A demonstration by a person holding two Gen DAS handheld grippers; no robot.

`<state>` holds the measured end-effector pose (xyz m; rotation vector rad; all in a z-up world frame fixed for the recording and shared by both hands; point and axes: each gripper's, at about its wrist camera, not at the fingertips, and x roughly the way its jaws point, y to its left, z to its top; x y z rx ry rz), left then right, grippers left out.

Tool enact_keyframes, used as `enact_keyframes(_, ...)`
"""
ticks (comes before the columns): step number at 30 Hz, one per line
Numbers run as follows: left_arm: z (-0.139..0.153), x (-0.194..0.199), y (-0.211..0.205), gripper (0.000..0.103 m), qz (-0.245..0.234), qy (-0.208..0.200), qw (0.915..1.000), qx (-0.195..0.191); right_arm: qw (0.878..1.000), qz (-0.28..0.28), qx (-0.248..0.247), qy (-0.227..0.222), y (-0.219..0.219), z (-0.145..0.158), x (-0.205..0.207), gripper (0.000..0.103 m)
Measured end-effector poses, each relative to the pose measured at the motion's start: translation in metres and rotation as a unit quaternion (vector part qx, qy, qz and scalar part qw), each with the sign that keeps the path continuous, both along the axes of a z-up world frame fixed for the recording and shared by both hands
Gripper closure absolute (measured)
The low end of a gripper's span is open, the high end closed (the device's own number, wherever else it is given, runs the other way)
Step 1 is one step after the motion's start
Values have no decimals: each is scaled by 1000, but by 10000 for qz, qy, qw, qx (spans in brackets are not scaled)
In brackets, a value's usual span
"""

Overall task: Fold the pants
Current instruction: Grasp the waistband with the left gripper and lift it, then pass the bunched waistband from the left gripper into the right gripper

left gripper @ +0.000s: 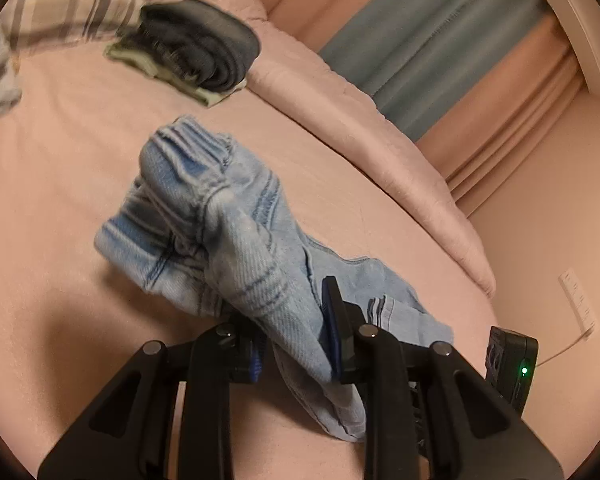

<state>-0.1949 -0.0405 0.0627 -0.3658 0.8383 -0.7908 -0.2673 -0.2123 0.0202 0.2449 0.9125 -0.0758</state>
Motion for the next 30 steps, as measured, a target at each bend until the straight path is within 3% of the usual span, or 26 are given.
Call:
enact_keyframes(2, 9, -4, -5, 79, -43, -127, 9999, 45, 9996, -84, 280, -55, -6, 1, -2, 97)
enact_keyframes(4, 21, -12, -10, 79, -155, -359, 9992, 124, 9945, -161, 1029, -136, -21, 2, -11, 97)
enact_keyframes(6, 32, -21, -17, 79, -316, -605, 9974, 210, 9822, -290, 1779, -526, -39, 6, -36, 95)
enact_keyframes(8, 42, -34, -29, 79, -508, -881, 9945, 268, 9749, -562, 1986, -834, -53, 9, -59, 87)
enact_keyframes(10, 49, -48, -43, 79, -717, -1093, 9909, 306, 9603, -888, 2405, -1101, -75, 5, -85, 69)
enact_keyframes(11, 51, -53, -49, 79, -789, -1143, 9898, 313, 9484, -1074, 2716, -1236, -87, 1, -99, 66)
enact_keyframes(13, 54, -66, -66, 79, -1002, -1264, 9862, 381, 9284, -1391, 3106, -1489, -108, -6, -124, 66)
enact_keyframes(16, 54, -87, -94, 77, -1434, -1391, 9784, 536, 9110, -1703, 3334, -1727, -126, -9, -151, 63)
enact_keyframes(18, 48, -101, -117, 73, -1778, -1419, 9710, 732, 8857, -1764, 3809, -1984, -139, -13, -164, 55)
enact_keyframes(19, 44, -105, -125, 65, -1908, -1405, 9683, 785, 8635, -1771, 4192, -2176, -143, -18, -170, 48)
enact_keyframes(20, 38, -111, -137, 61, -2154, -1359, 9632, 856, 8337, -1778, 4647, -2395, -148, -25, -177, 42)
enact_keyframes(21, 30, -115, -148, 52, -2354, -1279, 9586, 963, 8167, -1794, 4875, -2511, -147, -29, -178, 40)
enact_keyframes(22, 22, -118, -157, 38, -2458, -1213, 9550, 1130, 7844, -1835, 5261, -2726, -154, -37, -186, 36)
enact_keyframes(25, -2, -131, -177, 30, -2797, -1037, 9425, 1505, 7394, -1946, 5767, -2877, -158, -51, -194, 35)
enact_keyframes(26, -6, -135, -179, 28, -2840, -1008, 9402, 1588, 7363, -1941, 5827, -2840, -155, -53, -192, 33)
enact_keyframes(27, -7, -134, -179, 22, -2839, -1025, 9397, 1610, 7425, -2003, 5781, -2727, -153, -54, -190, 32)
enact_keyframes(30, -1, -138, -164, 20, -2839, -1117, 9418, 1408, 7538, -1956, 5674, -2675, -150, -50, -188, 32)
